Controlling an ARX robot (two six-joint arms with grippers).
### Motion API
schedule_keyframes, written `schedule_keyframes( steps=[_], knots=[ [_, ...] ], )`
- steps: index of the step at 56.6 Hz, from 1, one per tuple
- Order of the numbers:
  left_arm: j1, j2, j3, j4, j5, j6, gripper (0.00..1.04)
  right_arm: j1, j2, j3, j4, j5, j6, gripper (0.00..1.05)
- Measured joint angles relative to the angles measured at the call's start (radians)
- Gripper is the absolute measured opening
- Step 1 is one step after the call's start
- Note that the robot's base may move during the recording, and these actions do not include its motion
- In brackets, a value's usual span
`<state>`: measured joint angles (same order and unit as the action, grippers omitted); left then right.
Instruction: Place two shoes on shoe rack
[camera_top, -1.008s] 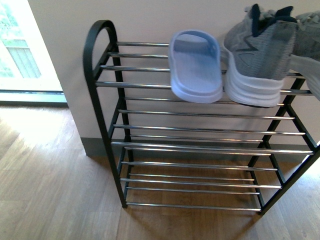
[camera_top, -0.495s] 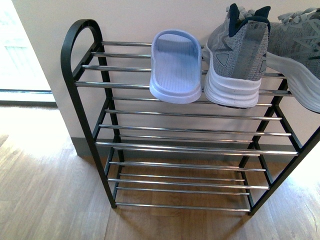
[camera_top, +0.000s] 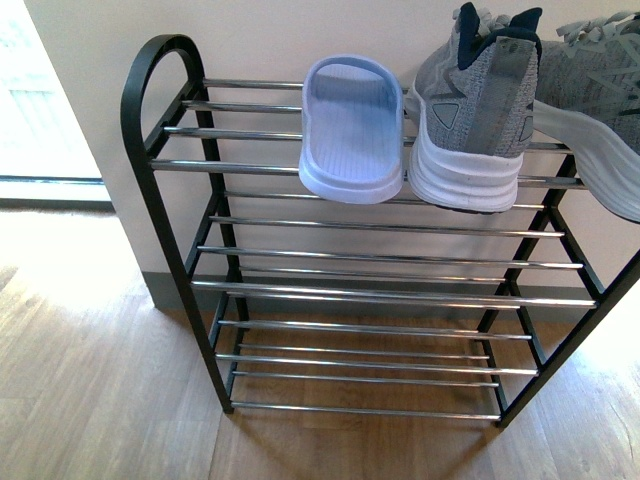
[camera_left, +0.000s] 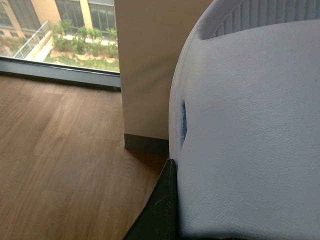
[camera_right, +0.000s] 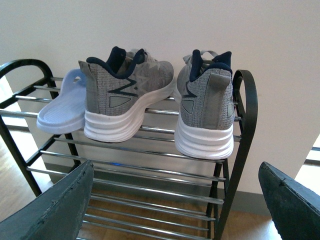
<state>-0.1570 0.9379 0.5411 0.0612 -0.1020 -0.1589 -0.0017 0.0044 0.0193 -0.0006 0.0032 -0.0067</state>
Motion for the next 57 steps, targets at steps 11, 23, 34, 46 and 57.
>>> schedule_keyframes(
  steps=[11,23,34,46,57],
  knots=[
    [-0.003,0.29,0.246,-0.012,0.085,-0.047,0.02,0.0,0.0,0.0,0.0,0.0,0.0,0.96],
    [-0.035,0.641,0.574,-0.119,0.079,-0.005,0.02,0.0,0.0,0.0,0.0,0.0,0.0,0.96],
    [-0.082,0.873,0.861,-0.23,0.019,0.136,0.02,0.0,0.0,0.0,0.0,0.0,0.0,0.96],
    [-0.112,1.004,1.014,-0.293,-0.023,0.218,0.02,0.0,0.0,0.0,0.0,0.0,0.0,0.96],
    [-0.13,1.079,1.11,-0.313,-0.048,0.236,0.02,0.0,0.0,0.0,0.0,0.0,0.0,0.96]
  ],
)
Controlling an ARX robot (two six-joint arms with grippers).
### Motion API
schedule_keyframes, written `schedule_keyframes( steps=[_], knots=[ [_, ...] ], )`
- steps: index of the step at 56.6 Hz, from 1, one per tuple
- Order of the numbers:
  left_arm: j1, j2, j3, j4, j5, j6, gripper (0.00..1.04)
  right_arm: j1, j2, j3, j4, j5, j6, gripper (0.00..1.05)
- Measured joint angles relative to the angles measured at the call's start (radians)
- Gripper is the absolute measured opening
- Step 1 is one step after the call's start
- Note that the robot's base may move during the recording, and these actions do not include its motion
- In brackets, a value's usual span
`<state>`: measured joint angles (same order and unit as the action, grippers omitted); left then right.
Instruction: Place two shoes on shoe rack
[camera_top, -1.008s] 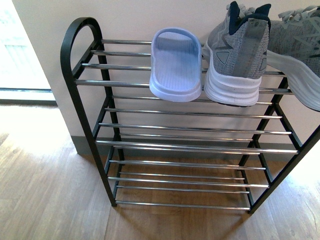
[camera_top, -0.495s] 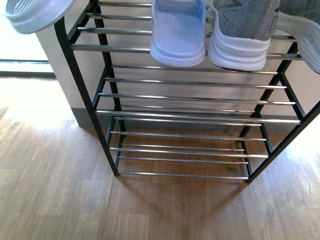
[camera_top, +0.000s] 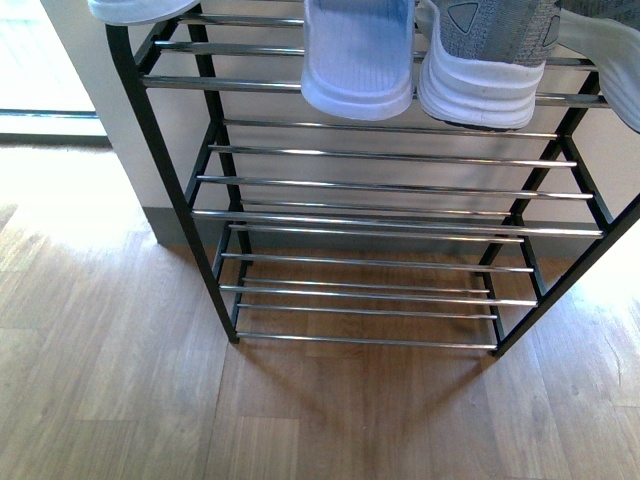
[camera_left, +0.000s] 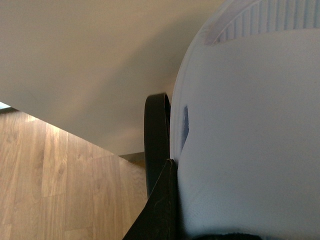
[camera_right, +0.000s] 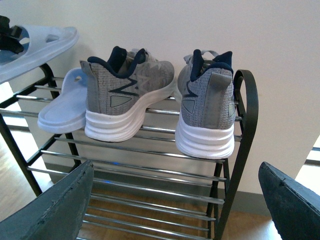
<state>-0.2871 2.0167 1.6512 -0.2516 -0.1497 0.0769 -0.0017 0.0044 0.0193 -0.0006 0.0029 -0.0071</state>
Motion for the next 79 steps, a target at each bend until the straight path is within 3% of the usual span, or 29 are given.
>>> schedule_keyframes(
  steps=[18,30,40,56,68,73,79],
  knots=[
    [-0.038,0.113,0.081,-0.033,-0.021,-0.027,0.02,0.0,0.0,0.0,0.0,0.0,0.0,0.96],
    [-0.053,0.167,0.112,-0.062,-0.111,-0.049,0.02,0.0,0.0,0.0,0.0,0.0,0.0,0.96],
    [-0.053,0.178,0.116,-0.063,-0.113,-0.061,0.03,0.0,0.0,0.0,0.0,0.0,0.0,0.96],
    [-0.066,0.143,0.086,-0.038,-0.086,-0.1,0.55,0.0,0.0,0.0,0.0,0.0,0.0,0.96],
    [-0.066,0.056,0.025,-0.014,-0.086,-0.14,0.87,0.0,0.0,0.0,0.0,0.0,0.0,0.96],
    [-0.066,0.019,-0.01,0.011,-0.098,-0.161,0.97,0.0,0.0,0.0,0.0,0.0,0.0,0.96],
    [-0.066,-0.043,-0.07,0.052,-0.103,-0.201,0.95,0.0,0.0,0.0,0.0,0.0,0.0,0.96]
  ],
)
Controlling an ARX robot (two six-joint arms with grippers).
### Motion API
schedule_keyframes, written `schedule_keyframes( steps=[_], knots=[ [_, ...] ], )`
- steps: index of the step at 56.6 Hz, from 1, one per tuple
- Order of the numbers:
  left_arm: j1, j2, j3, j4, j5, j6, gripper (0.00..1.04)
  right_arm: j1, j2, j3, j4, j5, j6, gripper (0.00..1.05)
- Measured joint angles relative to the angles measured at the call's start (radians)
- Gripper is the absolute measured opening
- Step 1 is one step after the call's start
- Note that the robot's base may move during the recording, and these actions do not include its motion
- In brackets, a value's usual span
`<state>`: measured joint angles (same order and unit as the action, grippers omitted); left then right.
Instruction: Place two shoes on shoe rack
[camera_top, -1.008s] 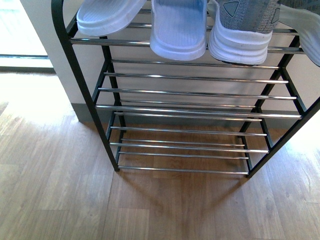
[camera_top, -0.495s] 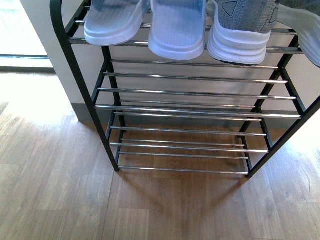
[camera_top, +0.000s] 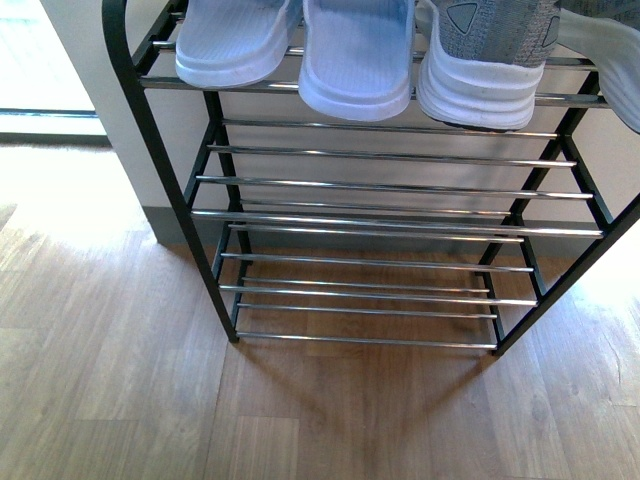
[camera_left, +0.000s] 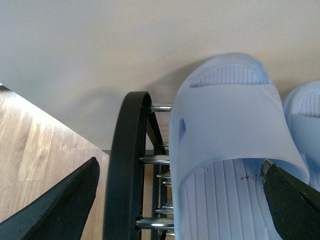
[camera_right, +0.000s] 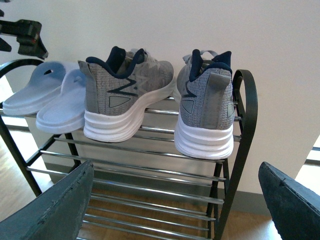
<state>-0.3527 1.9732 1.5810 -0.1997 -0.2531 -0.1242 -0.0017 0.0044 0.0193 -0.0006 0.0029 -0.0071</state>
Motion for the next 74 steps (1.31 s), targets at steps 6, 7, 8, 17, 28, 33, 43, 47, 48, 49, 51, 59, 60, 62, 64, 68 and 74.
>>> schedule_keyframes(
  steps=[6,7,8,17,28,33,43,47,48,49,51,59,60,62,64,68,74],
  knots=[
    [-0.002,-0.078,-0.079,0.048,-0.01,-0.027,0.95,0.0,0.0,0.0,0.0,0.0,0.0,0.96],
    [-0.004,-0.099,-0.1,0.062,-0.014,-0.029,0.95,0.0,0.0,0.0,0.0,0.0,0.0,0.96],
    [-0.005,-0.11,-0.11,0.069,-0.017,-0.031,0.95,0.0,0.0,0.0,0.0,0.0,0.0,0.96],
    [-0.026,-0.277,-0.272,0.166,-0.054,-0.043,0.95,0.0,0.0,0.0,0.0,0.0,0.0,0.96],
    [-0.071,-0.623,-0.584,0.275,-0.154,-0.015,0.95,0.0,0.0,0.0,0.0,0.0,0.0,0.96],
    [-0.095,-0.82,-0.732,0.27,-0.219,0.002,0.95,0.0,0.0,0.0,0.0,0.0,0.0,0.96],
    [-0.134,-1.149,-0.926,0.141,-0.37,-0.023,0.95,0.0,0.0,0.0,0.0,0.0,0.0,0.96],
    [-0.129,-1.263,-0.991,0.098,-0.39,-0.057,0.95,0.0,0.0,0.0,0.0,0.0,0.0,0.96],
    [-0.121,-1.294,-1.011,0.103,-0.388,-0.066,0.95,0.0,0.0,0.0,0.0,0.0,0.0,0.96],
    [-0.118,-1.308,-1.019,0.105,-0.39,-0.069,0.95,0.0,0.0,0.0,0.0,0.0,0.0,0.96],
    [-0.115,-1.329,-1.028,0.106,-0.391,-0.08,0.95,0.0,0.0,0.0,0.0,0.0,0.0,0.96],
    [-0.07,-1.371,-1.087,0.238,-0.238,-0.018,0.85,0.0,0.0,0.0,0.0,0.0,0.0,0.96],
    [-0.047,-1.392,-1.124,0.291,-0.176,0.016,0.8,0.0,0.0,0.0,0.0,0.0,0.0,0.96],
    [-0.019,-1.42,-1.166,0.33,-0.117,0.048,0.73,0.0,0.0,0.0,0.0,0.0,0.0,0.96],
    [0.016,-1.454,-1.21,0.349,-0.069,0.073,0.64,0.0,0.0,0.0,0.0,0.0,0.0,0.96],
    [0.06,-1.494,-1.261,0.358,-0.03,0.091,0.51,0.0,0.0,0.0,0.0,0.0,0.0,0.96],
    [0.112,-1.537,-1.32,0.367,0.023,0.104,0.33,0.0,0.0,0.0,0.0,0.0,0.0,0.96]
  ],
)
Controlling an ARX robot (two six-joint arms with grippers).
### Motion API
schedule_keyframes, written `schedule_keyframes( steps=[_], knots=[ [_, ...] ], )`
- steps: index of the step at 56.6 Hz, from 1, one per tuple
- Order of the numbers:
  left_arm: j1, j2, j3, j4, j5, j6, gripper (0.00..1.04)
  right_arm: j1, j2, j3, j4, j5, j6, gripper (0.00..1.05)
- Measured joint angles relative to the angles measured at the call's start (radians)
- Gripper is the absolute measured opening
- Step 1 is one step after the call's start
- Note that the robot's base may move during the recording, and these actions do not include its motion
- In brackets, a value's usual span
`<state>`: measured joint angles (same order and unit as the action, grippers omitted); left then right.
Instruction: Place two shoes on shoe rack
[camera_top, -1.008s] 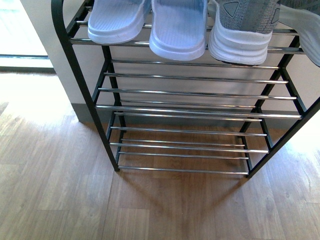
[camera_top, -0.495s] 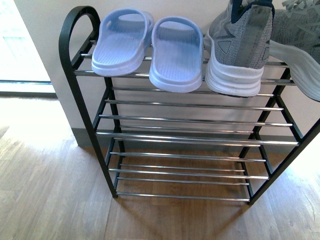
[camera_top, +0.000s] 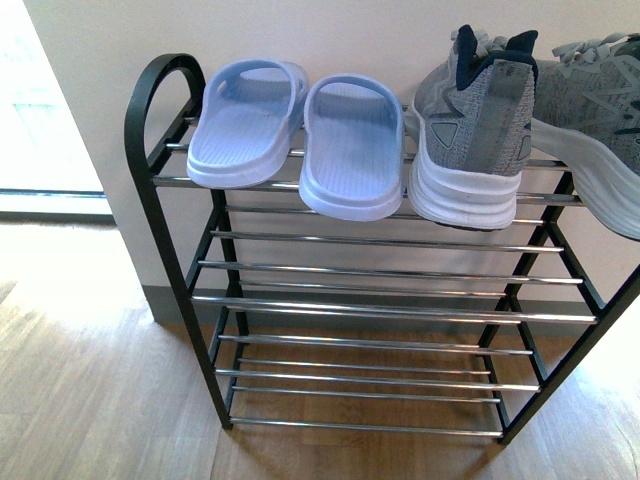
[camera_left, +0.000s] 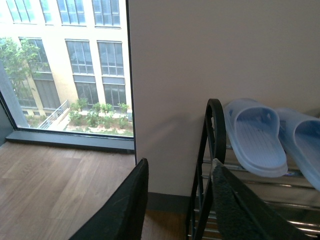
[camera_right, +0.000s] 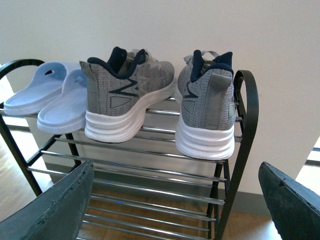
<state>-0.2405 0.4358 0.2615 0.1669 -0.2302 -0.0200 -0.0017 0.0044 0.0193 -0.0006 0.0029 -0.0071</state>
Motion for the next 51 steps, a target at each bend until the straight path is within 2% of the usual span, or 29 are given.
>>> schedule_keyframes(
  steps=[11,16,18,20,24,42,46,51],
  knots=[
    [0.073,-0.07,-0.076,0.005,0.069,0.006,0.01,0.0,0.0,0.0,0.0,0.0,0.0,0.96],
    [0.113,-0.112,-0.116,0.005,0.11,0.009,0.01,0.0,0.0,0.0,0.0,0.0,0.0,0.96],
    [0.164,-0.129,-0.129,0.003,0.189,0.01,0.01,0.0,0.0,0.0,0.0,0.0,0.0,0.96],
    [0.196,-0.138,-0.136,0.003,0.215,0.011,0.01,0.0,0.0,0.0,0.0,0.0,0.0,0.96],
    [0.232,-0.161,-0.151,0.0,0.218,0.01,0.01,0.0,0.0,0.0,0.0,0.0,0.0,0.96],
    [0.237,-0.239,-0.201,-0.027,0.23,0.011,0.01,0.0,0.0,0.0,0.0,0.0,0.0,0.96],
    [0.237,-0.351,-0.211,-0.159,0.23,0.012,0.01,0.0,0.0,0.0,0.0,0.0,0.0,0.96],
    [0.238,-0.399,-0.219,-0.168,0.227,0.012,0.01,0.0,0.0,0.0,0.0,0.0,0.0,0.96]
  ],
)
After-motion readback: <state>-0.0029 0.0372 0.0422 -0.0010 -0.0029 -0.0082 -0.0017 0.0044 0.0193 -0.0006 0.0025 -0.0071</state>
